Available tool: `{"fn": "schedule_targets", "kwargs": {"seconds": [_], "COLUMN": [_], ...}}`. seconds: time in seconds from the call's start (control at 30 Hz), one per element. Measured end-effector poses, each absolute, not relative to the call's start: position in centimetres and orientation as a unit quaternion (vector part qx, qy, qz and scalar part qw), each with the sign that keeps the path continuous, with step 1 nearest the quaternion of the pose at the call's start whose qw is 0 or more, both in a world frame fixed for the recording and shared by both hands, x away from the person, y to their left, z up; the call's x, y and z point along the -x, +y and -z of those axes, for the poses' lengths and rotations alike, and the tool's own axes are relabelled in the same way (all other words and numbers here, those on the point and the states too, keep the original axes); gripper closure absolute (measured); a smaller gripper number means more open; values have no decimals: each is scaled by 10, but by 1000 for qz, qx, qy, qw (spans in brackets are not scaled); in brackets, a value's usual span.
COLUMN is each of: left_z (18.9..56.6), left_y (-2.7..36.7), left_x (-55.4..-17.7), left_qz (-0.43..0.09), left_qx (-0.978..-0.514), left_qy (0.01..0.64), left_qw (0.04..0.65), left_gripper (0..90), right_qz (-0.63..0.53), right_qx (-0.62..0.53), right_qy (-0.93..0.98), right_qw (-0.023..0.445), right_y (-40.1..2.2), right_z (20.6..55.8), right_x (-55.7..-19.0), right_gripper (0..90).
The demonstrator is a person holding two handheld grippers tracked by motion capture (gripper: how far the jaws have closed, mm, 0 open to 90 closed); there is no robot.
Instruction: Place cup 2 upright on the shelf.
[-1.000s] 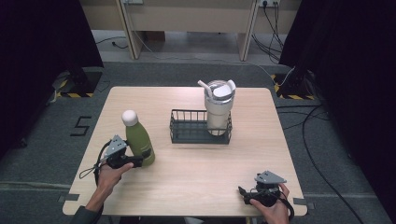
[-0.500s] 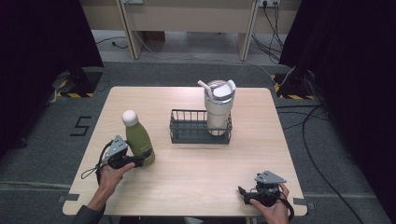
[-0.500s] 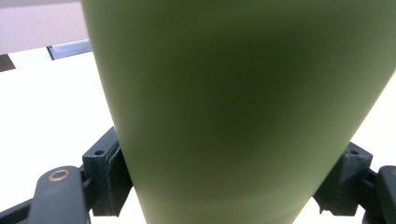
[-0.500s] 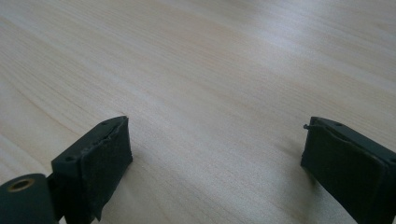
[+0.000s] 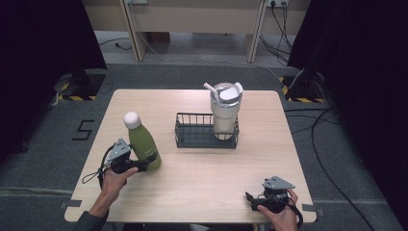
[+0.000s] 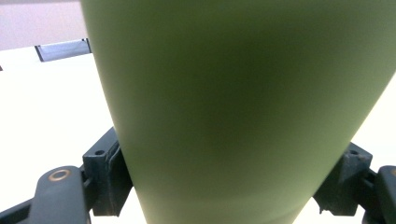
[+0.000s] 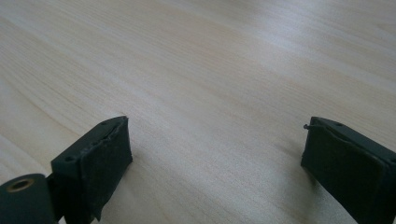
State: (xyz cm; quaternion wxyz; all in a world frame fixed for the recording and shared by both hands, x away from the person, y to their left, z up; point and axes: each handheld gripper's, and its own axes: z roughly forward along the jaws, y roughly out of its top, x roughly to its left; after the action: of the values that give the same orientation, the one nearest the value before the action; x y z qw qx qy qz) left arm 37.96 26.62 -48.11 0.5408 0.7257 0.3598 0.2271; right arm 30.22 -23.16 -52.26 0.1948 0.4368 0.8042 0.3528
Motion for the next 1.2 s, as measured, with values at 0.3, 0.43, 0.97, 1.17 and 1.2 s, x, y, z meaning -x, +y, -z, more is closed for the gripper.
{"fn": "schedule_targets", "kwargs": {"seconds": [0.3, 0.43, 0.97, 1.17, 1.2], "left_z": [468, 462, 438, 429, 427], "left_y": [259, 256, 246, 240, 239], "left_x": [-382, -383, -390, -394, -395], "left_qz": [-219, -216, -218, -219, -218], "left_qx": [-733, -735, -734, -734, -734], "left_qy": [347, 342, 329, 320, 319], "left_qw": [543, 544, 553, 557, 559], "left_gripper": [205, 206, 205, 206, 205], "right_qz": [-352, -353, -353, -353, -353], "right_qx": [-437, -437, -437, -437, -437], "right_qy": [805, 804, 804, 804, 804], "right_qw": [194, 195, 195, 195, 195], "right_y": [-232, -232, -232, -232, -232], "right_z": [523, 523, 523, 523, 523], "right_x": [-302, -302, -302, -302, -302], "right_gripper": [83, 82, 82, 82, 82]}}
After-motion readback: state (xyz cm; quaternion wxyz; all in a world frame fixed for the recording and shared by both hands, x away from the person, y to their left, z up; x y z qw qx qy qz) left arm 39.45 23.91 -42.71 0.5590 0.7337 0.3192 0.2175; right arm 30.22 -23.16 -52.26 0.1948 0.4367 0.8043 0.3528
